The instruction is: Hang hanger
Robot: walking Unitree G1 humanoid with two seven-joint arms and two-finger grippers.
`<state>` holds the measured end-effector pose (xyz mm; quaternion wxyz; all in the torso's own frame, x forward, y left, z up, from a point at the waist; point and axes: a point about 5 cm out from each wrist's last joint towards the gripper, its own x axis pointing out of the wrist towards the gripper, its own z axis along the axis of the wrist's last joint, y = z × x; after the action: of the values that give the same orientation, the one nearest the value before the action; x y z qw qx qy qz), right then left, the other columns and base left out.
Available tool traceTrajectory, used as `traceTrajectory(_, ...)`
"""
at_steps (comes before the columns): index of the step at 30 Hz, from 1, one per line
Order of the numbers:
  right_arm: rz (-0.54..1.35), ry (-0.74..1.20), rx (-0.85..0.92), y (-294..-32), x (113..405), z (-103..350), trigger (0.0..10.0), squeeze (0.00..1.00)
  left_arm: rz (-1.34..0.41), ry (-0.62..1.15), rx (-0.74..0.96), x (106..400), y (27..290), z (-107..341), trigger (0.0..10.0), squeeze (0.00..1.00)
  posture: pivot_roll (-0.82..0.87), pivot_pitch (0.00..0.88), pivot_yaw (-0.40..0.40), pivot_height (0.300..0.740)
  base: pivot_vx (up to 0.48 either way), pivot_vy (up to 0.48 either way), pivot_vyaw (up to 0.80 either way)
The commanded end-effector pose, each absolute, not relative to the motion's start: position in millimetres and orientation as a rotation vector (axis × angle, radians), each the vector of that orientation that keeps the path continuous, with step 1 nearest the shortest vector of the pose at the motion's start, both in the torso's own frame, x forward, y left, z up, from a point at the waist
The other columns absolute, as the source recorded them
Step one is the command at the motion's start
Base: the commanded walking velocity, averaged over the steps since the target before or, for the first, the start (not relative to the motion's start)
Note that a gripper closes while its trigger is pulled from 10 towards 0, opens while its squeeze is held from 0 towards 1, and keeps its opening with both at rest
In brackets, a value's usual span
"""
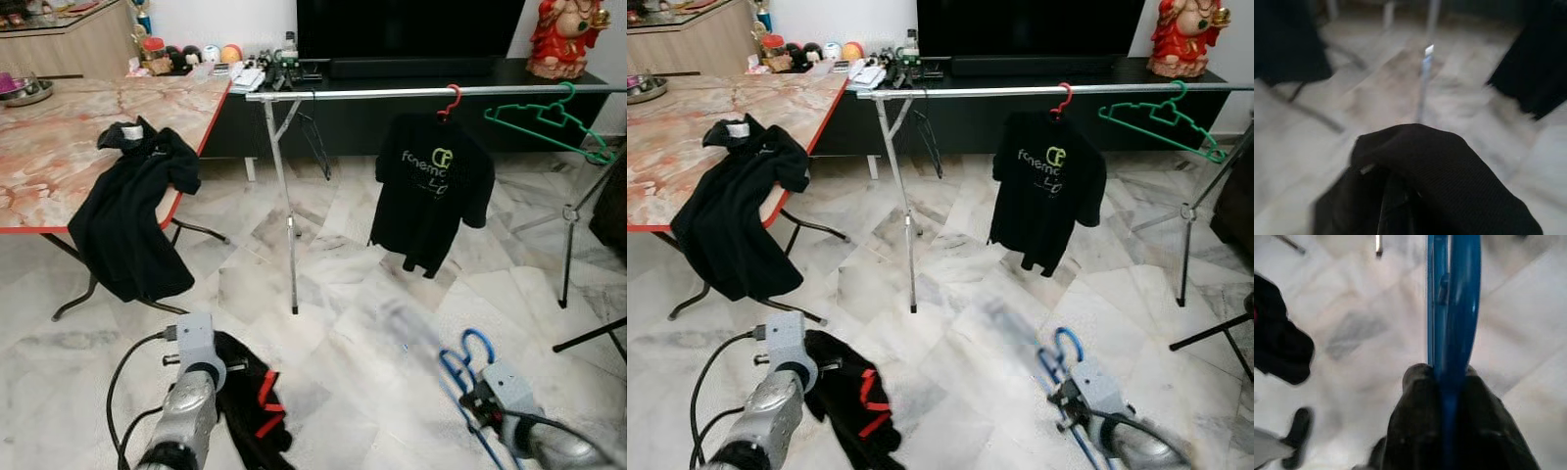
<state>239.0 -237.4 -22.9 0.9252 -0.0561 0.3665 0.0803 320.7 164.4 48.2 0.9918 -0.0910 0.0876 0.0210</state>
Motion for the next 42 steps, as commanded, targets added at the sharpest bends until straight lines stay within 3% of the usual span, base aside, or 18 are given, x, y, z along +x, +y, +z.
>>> traceTrajectory(1,0.088,0.785,-0.114,-239.5,228.0,-36.2,10.0,0.0,-0.011,0.075,-0.213,324.4,159.0,66.2,10.0,0.0,0.03,0.07,0.042,0.74,0.0,0.0,0.0)
traceTrajectory(6,-0.073,0.848,-0.002,-230.6,202.9,-61.3,10.0,0.0,-0.118,-0.036,-0.229,320.0,140.4,90.1,10.0,0.0,0.06,0.033,0.039,0.74,0.0,0.0,0.0)
traceTrajectory(8,-0.171,0.922,0.017,-233.8,180.5,-74.4,10.0,0.0,-0.173,-0.09,-0.205,315.4,134.8,103.6,10.0,0.0,0.08,0.02,0.035,0.74,0.0,0.0,0.0)
traceTrajectory(18,-0.3,0.947,0.14,-223.9,147.0,-91.4,10.0,0.0,-0.228,-0.07,-0.193,298.1,138.5,109.4,10.0,0.0,0.05,0.0,0.056,0.74,0.0,0.0,0.0)
traceTrajectory(42,-0.232,0.992,0.073,-214.3,141.2,-96.2,10.0,0.0,-0.201,0.017,-0.148,286.1,156.5,116.8,10.0,0.0,0.07,0.0,0.081,0.74,0.0,0.04,0.0)
